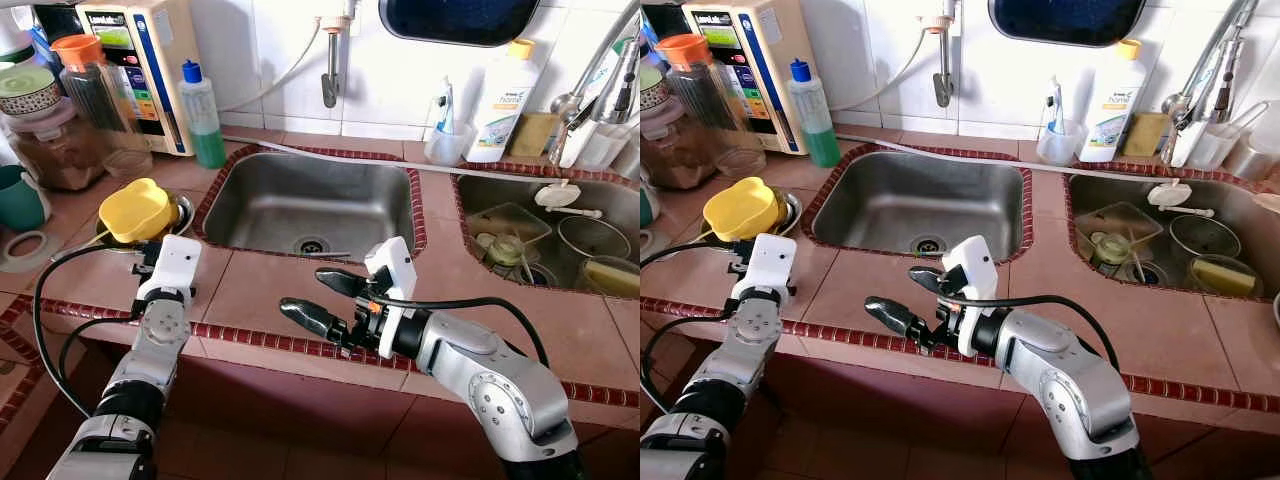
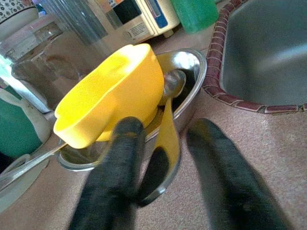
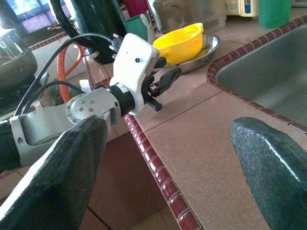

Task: Kitchen organization

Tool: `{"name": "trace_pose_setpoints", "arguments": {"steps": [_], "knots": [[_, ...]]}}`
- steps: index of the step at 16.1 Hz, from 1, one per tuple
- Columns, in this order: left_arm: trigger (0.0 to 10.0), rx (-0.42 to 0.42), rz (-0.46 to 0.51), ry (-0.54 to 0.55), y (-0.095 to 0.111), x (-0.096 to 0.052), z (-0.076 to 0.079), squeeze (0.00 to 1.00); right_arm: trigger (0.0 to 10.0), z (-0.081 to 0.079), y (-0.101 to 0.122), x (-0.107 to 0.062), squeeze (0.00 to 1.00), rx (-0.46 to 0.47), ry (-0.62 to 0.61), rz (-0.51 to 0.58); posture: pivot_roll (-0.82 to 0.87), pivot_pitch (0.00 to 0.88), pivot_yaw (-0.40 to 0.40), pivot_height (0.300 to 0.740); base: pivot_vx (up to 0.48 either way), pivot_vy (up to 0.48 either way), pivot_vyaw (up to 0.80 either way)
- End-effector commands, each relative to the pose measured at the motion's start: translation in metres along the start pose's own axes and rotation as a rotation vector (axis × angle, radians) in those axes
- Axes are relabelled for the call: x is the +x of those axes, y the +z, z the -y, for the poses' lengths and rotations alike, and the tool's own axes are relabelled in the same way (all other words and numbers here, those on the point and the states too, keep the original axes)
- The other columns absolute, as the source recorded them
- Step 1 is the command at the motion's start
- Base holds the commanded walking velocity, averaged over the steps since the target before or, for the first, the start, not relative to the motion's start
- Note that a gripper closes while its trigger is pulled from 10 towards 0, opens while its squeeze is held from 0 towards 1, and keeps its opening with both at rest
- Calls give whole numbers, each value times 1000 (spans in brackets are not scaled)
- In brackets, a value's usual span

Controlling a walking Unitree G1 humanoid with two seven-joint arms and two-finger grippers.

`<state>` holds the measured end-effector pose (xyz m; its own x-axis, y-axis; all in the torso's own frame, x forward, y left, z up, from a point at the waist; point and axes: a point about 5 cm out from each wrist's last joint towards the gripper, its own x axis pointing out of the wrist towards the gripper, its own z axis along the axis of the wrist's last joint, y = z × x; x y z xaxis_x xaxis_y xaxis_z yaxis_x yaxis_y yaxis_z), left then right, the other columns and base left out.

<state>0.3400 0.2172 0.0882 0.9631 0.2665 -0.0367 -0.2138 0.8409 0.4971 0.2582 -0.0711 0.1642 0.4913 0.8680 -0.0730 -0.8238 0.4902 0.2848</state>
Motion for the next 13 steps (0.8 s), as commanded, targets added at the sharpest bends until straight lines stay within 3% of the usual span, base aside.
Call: {"name": "trace_pose_setpoints", "arguments": {"steps": [1, 13], "knots": [[0, 5, 12, 7, 4, 4, -4, 0, 10000, -1, 3, 0, 0, -13, -1, 10, -60, 25, 22, 740, 0, 0, 0], [0, 68, 128, 60, 17, 4, -11, 0, 10000, 1, 3, 0, 0, -13, -8, 8, -61, 23, 19, 740, 0, 0, 0]]}}
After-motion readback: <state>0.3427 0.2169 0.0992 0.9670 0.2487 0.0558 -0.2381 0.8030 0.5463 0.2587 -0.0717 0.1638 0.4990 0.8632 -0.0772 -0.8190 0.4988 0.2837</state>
